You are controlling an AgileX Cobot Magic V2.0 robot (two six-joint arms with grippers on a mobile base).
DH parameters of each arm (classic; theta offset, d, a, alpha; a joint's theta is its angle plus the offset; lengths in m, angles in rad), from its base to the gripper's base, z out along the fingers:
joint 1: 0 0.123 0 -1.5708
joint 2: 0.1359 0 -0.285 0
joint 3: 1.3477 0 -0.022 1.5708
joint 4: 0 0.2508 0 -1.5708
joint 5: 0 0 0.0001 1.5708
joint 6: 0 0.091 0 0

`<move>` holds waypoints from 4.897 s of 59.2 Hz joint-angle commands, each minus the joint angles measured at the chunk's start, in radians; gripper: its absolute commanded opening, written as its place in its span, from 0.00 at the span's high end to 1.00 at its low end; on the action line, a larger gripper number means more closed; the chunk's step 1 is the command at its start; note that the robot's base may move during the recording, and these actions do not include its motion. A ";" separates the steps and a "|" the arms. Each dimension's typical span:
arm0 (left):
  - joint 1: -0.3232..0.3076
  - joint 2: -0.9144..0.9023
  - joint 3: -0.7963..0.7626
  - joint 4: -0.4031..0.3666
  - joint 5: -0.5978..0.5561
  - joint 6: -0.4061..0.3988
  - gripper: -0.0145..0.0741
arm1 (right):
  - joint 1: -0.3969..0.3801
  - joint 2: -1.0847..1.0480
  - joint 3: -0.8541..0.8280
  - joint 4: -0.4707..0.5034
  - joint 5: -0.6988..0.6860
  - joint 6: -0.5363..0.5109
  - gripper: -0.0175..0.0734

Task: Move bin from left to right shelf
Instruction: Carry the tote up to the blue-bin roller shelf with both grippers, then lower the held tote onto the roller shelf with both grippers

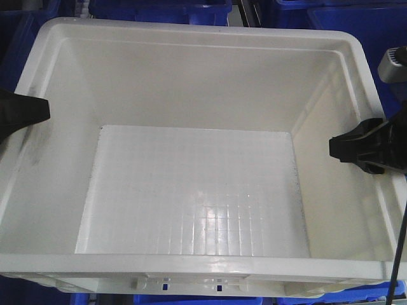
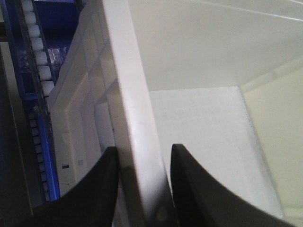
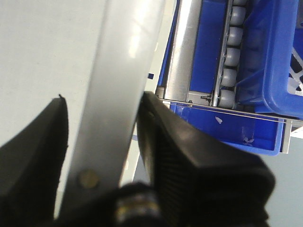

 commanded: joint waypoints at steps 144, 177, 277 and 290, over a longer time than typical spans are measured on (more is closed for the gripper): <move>-0.022 -0.019 -0.041 -0.181 -0.044 0.035 0.84 | 0.008 -0.015 -0.039 0.132 -0.114 0.006 0.81; -0.022 -0.019 -0.041 -0.181 -0.044 0.035 0.84 | 0.008 -0.015 -0.039 0.132 -0.114 0.006 0.81; -0.022 -0.019 -0.041 -0.181 -0.044 0.035 0.84 | 0.008 -0.015 -0.039 0.132 -0.114 0.006 0.81; -0.022 -0.019 -0.041 -0.181 -0.044 0.035 0.84 | 0.008 -0.015 -0.039 0.132 -0.114 0.006 0.81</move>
